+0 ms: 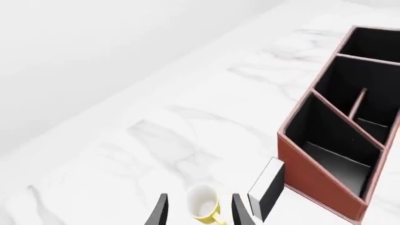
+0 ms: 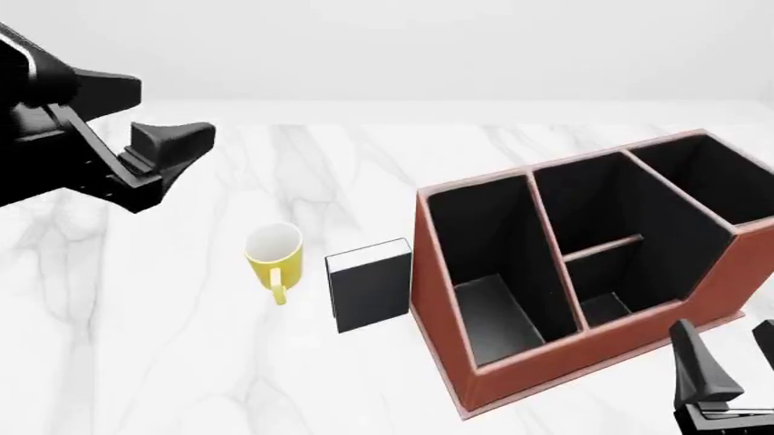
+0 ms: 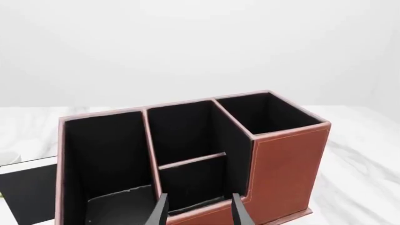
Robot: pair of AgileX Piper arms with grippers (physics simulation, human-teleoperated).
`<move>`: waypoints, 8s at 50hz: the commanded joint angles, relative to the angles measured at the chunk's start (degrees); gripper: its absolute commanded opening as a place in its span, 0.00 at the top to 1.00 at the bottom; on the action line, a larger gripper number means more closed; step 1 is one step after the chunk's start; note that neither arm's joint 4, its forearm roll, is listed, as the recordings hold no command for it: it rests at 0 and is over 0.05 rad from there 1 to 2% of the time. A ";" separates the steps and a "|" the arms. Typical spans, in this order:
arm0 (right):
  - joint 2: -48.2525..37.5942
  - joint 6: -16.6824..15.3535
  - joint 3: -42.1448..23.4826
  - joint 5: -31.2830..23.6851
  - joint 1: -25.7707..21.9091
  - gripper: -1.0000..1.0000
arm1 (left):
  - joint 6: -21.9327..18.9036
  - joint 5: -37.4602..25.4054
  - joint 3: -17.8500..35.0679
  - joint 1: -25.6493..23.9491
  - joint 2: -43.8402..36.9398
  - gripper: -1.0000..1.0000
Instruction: Pick up the book and place it in the back compartment of the caddy.
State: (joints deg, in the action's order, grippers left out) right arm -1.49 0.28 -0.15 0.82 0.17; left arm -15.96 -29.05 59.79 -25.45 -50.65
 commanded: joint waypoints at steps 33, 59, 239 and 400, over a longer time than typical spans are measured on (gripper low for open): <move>-1.79 0.04 0.08 1.50 -0.01 0.00 | -7.50 -20.05 34.19 -12.23 -34.91 0.00; -2.57 -0.08 0.10 2.25 -0.09 0.00 | -5.19 -12.95 21.75 -14.53 -39.71 0.00; -2.47 0.40 0.09 2.10 -0.40 0.00 | -11.82 -30.51 40.70 -12.04 -42.44 1.00; -2.52 1.20 0.10 2.03 -0.01 0.00 | -0.62 6.59 61.76 -38.03 -77.89 1.00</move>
State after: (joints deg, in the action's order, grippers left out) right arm -4.04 1.37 -0.05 2.91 0.15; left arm -16.40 -24.99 122.89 -63.66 -128.49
